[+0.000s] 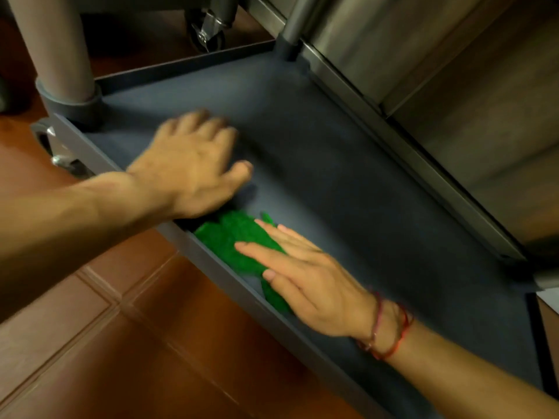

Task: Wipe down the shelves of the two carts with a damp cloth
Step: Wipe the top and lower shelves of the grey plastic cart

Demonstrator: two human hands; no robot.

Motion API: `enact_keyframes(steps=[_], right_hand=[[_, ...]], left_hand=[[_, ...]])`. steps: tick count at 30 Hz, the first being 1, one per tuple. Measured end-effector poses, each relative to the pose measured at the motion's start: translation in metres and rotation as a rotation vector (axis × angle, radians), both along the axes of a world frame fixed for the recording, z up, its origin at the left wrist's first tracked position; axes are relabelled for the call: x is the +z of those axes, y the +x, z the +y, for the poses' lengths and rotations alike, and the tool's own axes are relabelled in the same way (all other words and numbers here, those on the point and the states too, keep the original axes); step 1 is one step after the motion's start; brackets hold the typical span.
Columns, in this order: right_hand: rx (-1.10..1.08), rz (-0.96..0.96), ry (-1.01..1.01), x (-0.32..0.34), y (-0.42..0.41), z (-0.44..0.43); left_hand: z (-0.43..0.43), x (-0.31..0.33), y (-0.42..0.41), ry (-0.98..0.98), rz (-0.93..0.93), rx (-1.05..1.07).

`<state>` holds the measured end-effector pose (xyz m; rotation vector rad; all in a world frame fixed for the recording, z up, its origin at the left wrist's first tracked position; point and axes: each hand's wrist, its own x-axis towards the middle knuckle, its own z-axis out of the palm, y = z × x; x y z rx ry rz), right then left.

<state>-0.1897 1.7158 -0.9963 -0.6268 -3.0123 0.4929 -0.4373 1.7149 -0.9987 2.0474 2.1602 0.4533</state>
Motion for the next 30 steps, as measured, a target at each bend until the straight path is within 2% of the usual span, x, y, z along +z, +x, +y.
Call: enact_keyframes(steps=[3,7,10,13,18,22,25,30], right_hand=[[-0.066,0.001,0.064,-0.009,0.009,0.039],[-0.461,-0.033,0.104,-0.012,0.034,0.116],[-0.604,-0.02,0.08,-0.012,0.039,0.135],[-0.582,0.04,0.083,-0.013,0.027,0.109],[-0.251,0.082,0.055,-0.012,0.014,0.035],[-0.096,0.056,0.103,-0.009,0.017,0.057],[-0.171,0.027,0.112,-0.013,0.014,0.099],[-0.476,-0.031,0.146,-0.013,0.01,0.177]], left_hand=[[-0.005,-0.005,0.04,0.026,0.021,-0.146],[-0.007,-0.012,0.042,0.005,-0.005,-0.156],[-0.006,-0.015,0.043,-0.009,0.042,-0.165],[-0.005,-0.014,0.044,-0.02,0.039,-0.126],[-0.004,-0.013,0.044,-0.064,0.053,-0.126],[-0.006,-0.011,0.047,-0.092,0.088,-0.112],[-0.005,-0.013,0.048,-0.108,0.118,-0.107],[-0.008,-0.016,0.047,-0.098,0.13,-0.121]])
